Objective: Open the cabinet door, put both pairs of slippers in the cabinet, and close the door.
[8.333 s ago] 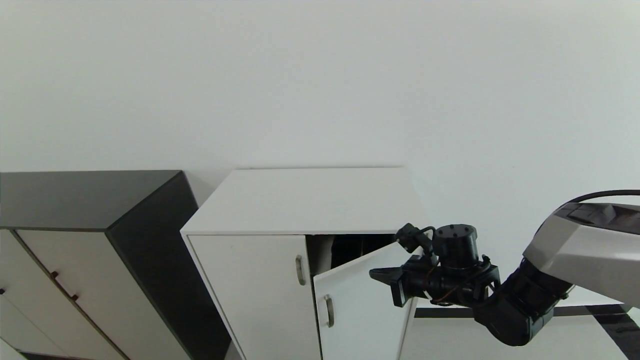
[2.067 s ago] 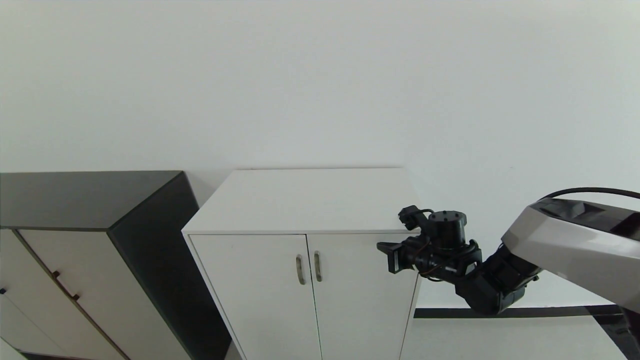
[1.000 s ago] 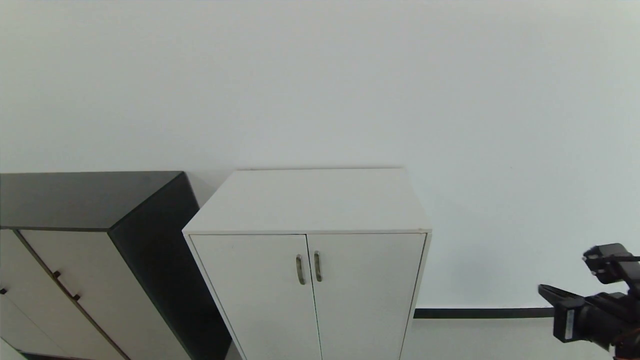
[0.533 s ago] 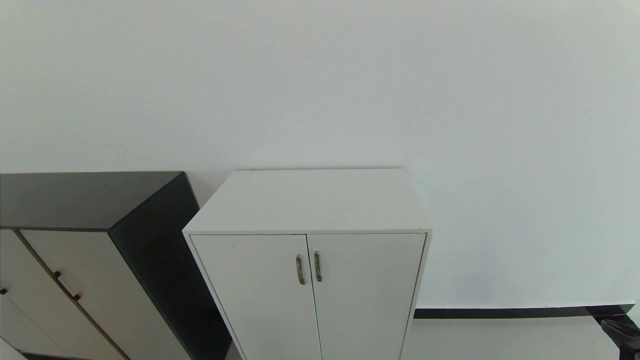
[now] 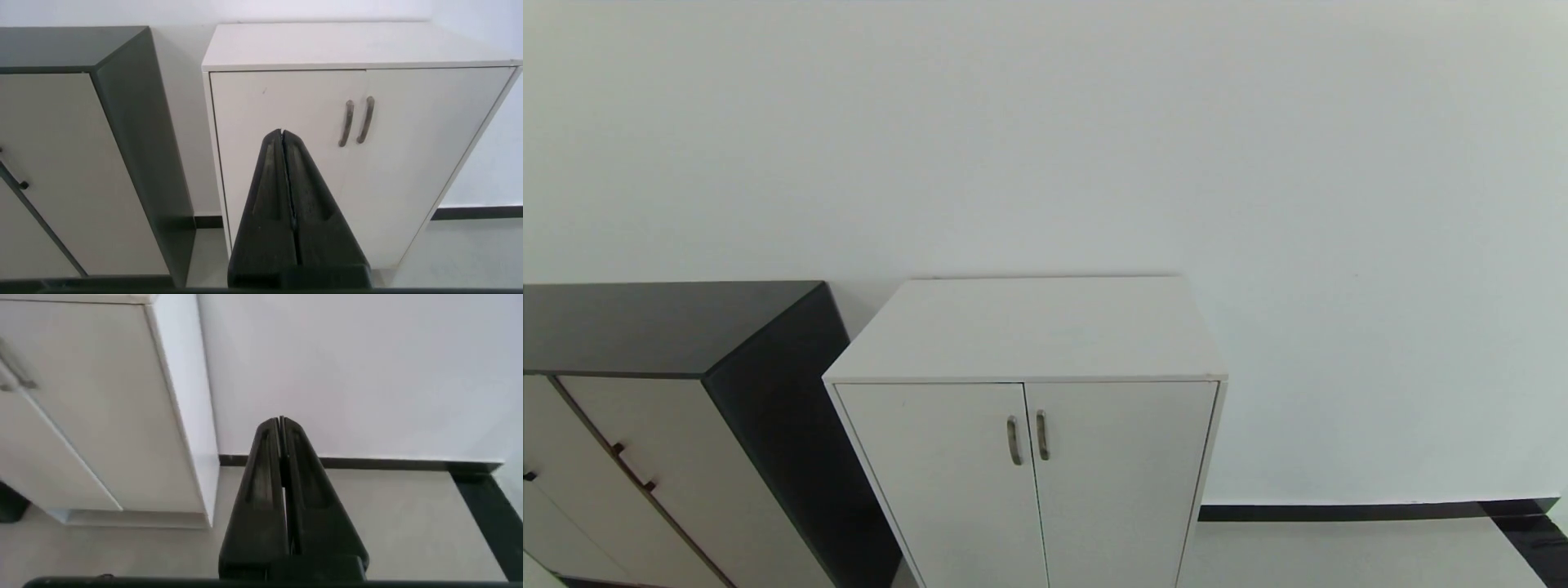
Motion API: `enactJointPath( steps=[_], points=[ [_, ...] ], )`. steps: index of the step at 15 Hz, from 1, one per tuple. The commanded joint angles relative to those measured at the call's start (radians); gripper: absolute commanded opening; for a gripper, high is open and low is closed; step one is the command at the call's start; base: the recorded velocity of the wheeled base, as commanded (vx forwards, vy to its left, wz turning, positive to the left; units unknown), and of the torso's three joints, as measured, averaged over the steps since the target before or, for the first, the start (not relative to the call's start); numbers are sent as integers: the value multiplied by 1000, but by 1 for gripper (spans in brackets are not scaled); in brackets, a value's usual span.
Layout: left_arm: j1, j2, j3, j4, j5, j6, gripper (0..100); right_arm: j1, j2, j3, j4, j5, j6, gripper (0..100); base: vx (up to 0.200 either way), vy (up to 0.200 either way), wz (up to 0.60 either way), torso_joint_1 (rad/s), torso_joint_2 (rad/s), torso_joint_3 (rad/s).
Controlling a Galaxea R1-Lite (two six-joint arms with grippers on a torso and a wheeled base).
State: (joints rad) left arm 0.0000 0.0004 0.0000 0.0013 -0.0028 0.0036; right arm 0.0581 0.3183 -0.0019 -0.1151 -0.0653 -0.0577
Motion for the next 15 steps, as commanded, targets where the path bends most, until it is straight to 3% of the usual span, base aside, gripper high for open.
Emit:
enactJointPath(
  steps=[1, 4, 7, 11, 13, 14, 15],
  points=[
    [0, 0, 0, 0, 0, -1, 0, 32, -220, -16, 101, 18, 13, 0, 0, 0, 0, 0, 0, 0],
    [0, 1, 0, 0, -2, -1, 0, 34, -220, -13, 101, 125, 73, 0, 0, 0, 0, 0, 0, 0],
    [0, 1, 0, 0, -2, -1, 0, 94, -217, 2, 115, 124, 45, 0, 0, 0, 0, 0, 0, 0],
    [0, 1, 0, 0, -2, -1, 0, 89, -219, -1, 118, 38, 56, 0, 0, 0, 0, 0, 0, 0],
    [0, 1, 0, 0, -2, -1, 0, -70, -189, 0, 117, 39, 48, 0, 0, 0, 0, 0, 0, 0],
    [0, 1, 0, 0, -2, -1, 0, -107, -205, 2, 117, 42, 53, 0, 0, 0, 0, 0, 0, 0],
    [0, 1, 0, 0, -2, -1, 0, -87, -268, 2, 117, 47, 58, 0, 0, 0, 0, 0, 0, 0]
  ],
)
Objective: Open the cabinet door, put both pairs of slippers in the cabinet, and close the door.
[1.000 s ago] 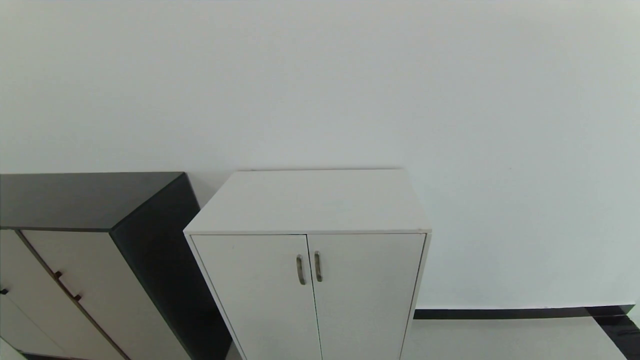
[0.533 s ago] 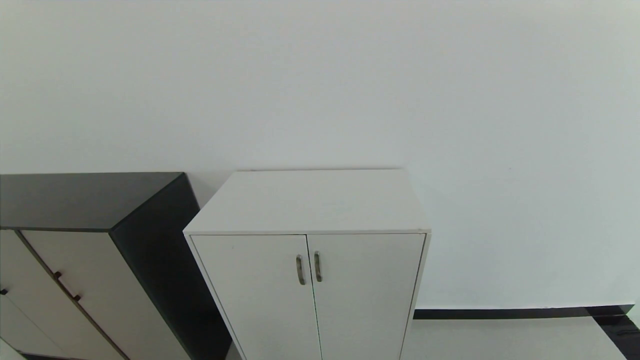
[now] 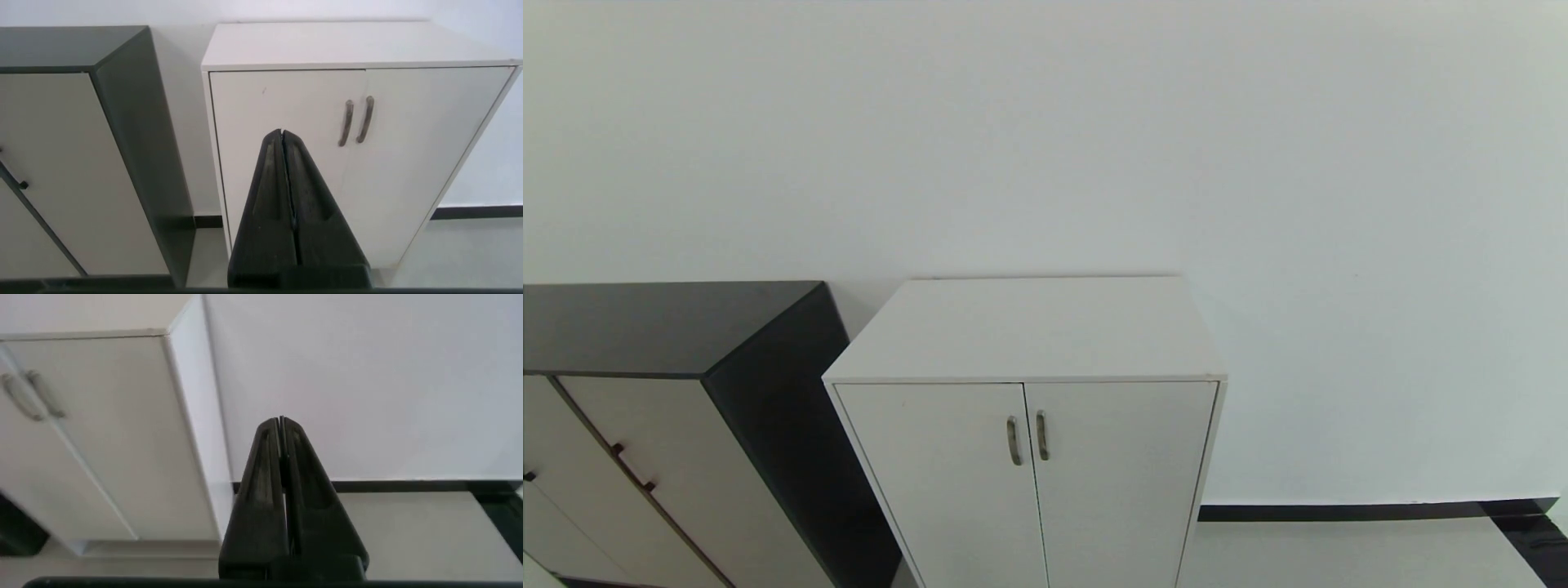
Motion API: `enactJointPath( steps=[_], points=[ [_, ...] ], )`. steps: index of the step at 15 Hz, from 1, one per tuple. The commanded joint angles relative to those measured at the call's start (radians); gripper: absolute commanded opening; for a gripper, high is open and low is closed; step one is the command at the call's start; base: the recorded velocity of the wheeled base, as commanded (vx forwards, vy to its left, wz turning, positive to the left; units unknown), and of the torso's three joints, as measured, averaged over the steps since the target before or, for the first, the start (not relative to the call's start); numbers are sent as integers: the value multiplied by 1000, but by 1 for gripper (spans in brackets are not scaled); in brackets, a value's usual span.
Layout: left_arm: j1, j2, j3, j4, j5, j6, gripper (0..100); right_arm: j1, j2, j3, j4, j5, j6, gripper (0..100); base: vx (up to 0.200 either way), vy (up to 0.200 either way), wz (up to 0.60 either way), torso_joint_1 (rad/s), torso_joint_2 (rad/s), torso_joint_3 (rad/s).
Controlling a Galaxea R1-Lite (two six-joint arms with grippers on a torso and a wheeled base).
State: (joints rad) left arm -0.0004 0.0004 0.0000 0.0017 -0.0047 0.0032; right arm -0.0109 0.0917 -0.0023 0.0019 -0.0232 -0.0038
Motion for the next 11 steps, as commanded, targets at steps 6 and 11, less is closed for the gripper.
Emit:
enactJointPath(
  steps=[6, 11],
  points=[
    [0, 1, 0, 0, 0, 1, 0, 12, -90, 2, 0, 55, 5, 0, 0, 0, 0, 0, 0, 0],
    [0, 1, 0, 0, 0, 1, 0, 12, -90, 2, 0, 55, 11, 0, 0, 0, 0, 0, 0, 0]
  ],
)
